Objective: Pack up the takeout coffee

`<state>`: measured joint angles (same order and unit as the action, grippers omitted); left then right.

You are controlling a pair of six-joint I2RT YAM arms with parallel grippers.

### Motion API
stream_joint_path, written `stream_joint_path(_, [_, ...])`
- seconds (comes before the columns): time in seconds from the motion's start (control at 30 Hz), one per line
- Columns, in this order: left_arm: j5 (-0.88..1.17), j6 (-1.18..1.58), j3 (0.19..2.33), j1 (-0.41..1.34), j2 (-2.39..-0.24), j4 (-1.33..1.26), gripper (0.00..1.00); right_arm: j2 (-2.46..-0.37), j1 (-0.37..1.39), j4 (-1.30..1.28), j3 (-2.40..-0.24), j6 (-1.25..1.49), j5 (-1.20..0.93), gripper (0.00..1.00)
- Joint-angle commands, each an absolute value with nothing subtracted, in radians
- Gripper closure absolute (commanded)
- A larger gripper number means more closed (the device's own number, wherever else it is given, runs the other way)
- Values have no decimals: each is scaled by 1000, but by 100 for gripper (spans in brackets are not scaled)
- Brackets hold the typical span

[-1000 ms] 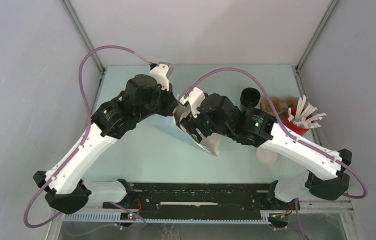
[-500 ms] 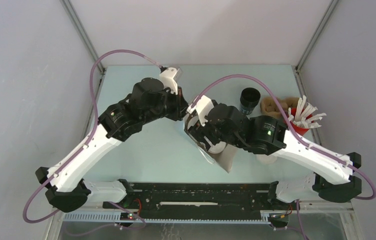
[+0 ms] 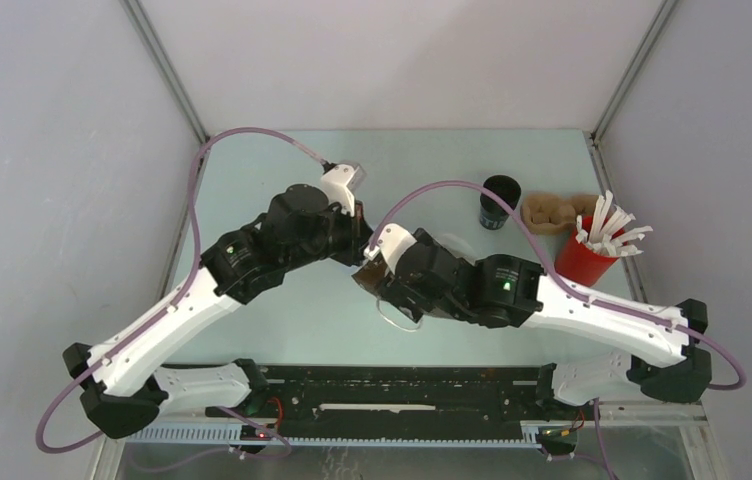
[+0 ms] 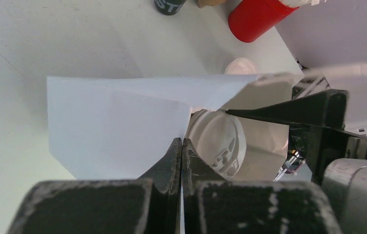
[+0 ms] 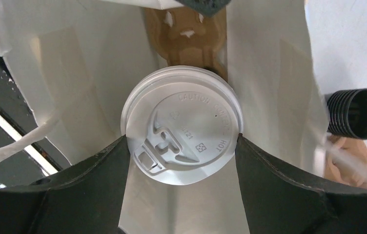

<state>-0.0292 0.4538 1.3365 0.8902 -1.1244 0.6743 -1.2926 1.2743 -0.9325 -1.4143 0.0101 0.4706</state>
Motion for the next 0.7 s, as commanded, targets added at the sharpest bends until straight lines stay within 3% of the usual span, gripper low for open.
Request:
stream_joint_path(0.0, [-75, 460, 1304, 898, -1071, 653, 100, -1328, 1299, -800, -1425, -39, 520, 67])
stream_joint_path(0.43, [-143, 458, 1225, 900, -979, 600, 100, -1413, 1353, -557, -1395, -165, 548, 67])
stream_joint_path(0.67, [-153, 439, 1212, 899, -971, 603, 100, -1435, 1368, -600, -1390, -134, 573, 67])
